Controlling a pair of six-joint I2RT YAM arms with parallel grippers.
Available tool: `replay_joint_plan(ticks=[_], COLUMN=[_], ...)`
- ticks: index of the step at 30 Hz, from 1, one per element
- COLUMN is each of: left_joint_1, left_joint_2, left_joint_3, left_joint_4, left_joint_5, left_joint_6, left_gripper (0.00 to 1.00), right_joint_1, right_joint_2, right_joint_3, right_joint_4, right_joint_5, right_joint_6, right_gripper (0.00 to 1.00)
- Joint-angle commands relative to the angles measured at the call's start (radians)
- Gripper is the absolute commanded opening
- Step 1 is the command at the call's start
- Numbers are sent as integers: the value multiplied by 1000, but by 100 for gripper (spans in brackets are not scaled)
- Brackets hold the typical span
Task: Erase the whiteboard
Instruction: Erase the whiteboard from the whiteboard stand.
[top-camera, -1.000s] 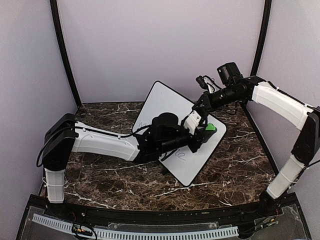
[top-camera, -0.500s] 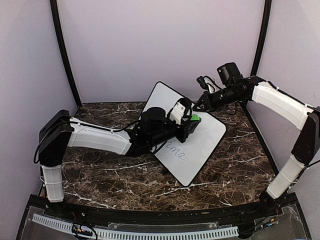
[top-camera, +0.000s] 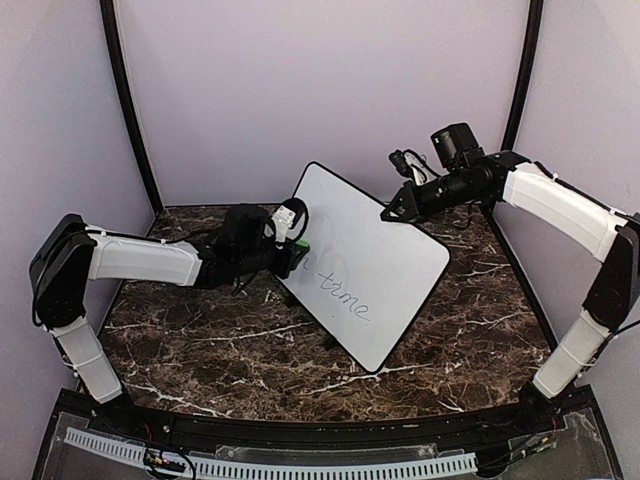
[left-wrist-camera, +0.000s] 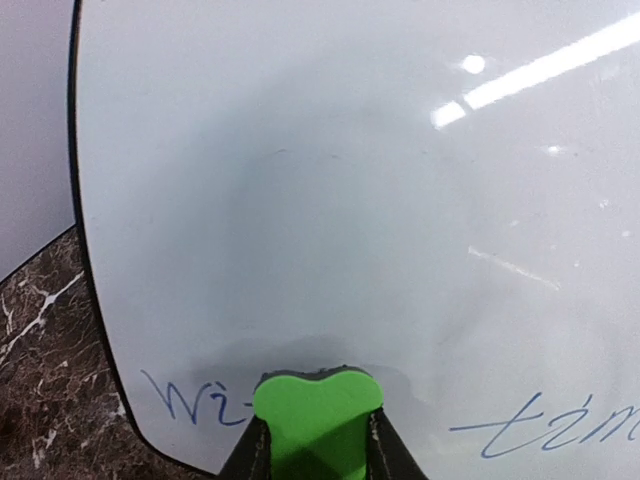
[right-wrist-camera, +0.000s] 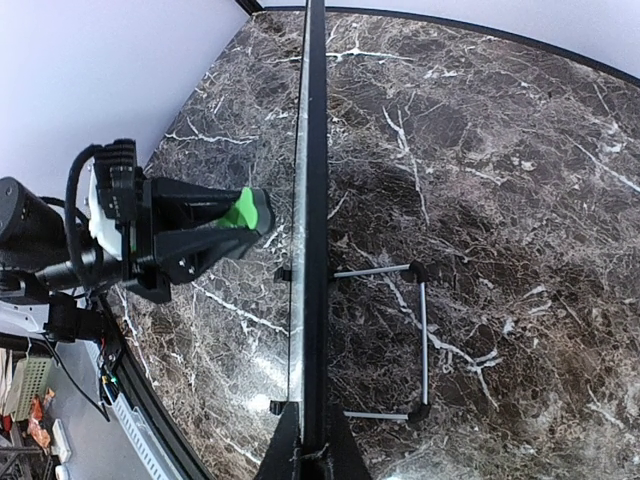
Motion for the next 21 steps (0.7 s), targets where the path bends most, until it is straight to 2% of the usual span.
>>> replay_joint_plan(ticks=[1,7,12,18,21], left_joint_1=[70,207,238,261,265], left_joint_2=[-105,-149,-51,57,103], left_joint_3=[-15,-139,-77,-36,-12], left_joint_4=[-183,-52,-14,117,134], left_joint_5=[12,149,252,372,384], left_joint_6=[67,94,98,45,42], left_gripper=[0,0,0,0,0], right_joint_1=[39,36,36,36,36], right_joint_2=[-13,-32,-50,-64,-66], right_joint_3=[13,2,-17,-25,-28], right_joint_4=[-59,-52,-39,-38,-37], right_joint_5=[-33,-38,-41,-38,-36], right_joint_6=[-44,-43,-40,-37,-37], right_gripper=[0,0,0,0,0])
